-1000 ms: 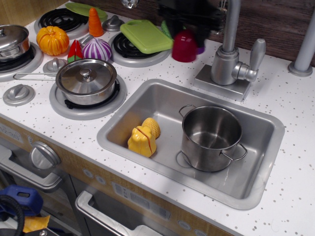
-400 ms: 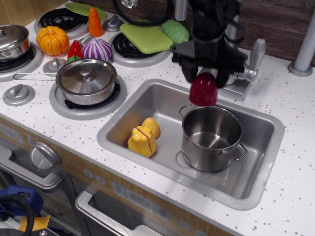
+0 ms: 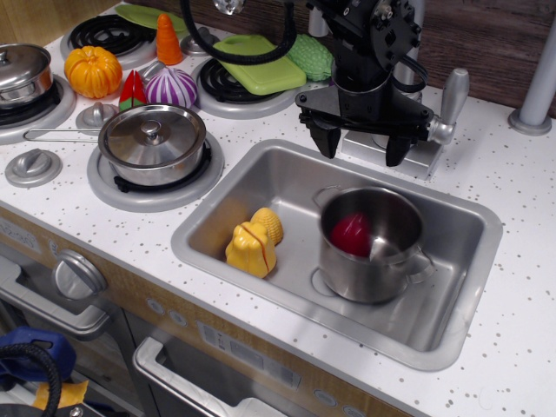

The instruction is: Put sweet potato in pot which is in sink

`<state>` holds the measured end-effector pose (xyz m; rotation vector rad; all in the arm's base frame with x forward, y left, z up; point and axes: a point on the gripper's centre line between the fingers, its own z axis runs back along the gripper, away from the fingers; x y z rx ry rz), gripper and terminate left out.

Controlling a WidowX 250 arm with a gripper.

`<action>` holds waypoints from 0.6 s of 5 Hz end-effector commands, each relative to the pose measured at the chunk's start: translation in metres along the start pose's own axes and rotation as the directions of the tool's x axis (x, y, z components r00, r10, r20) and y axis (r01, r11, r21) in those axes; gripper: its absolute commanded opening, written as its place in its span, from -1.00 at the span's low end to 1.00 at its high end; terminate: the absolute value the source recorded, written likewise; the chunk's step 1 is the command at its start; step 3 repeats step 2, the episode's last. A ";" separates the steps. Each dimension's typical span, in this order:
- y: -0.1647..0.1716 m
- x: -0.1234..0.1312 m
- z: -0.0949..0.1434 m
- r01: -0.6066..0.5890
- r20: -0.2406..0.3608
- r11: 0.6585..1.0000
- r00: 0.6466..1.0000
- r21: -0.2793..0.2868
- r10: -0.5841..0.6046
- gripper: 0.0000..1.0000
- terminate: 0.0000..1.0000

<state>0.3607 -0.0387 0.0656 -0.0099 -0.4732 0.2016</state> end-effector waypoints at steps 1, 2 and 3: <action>-0.007 0.013 0.020 0.006 0.065 1.000 0.998 -0.029 -0.004 1.00 -1.00; -0.007 0.013 0.020 0.006 0.065 1.000 0.998 -0.029 -0.004 1.00 1.00; -0.007 0.013 0.020 0.006 0.065 1.000 0.998 -0.029 -0.004 1.00 1.00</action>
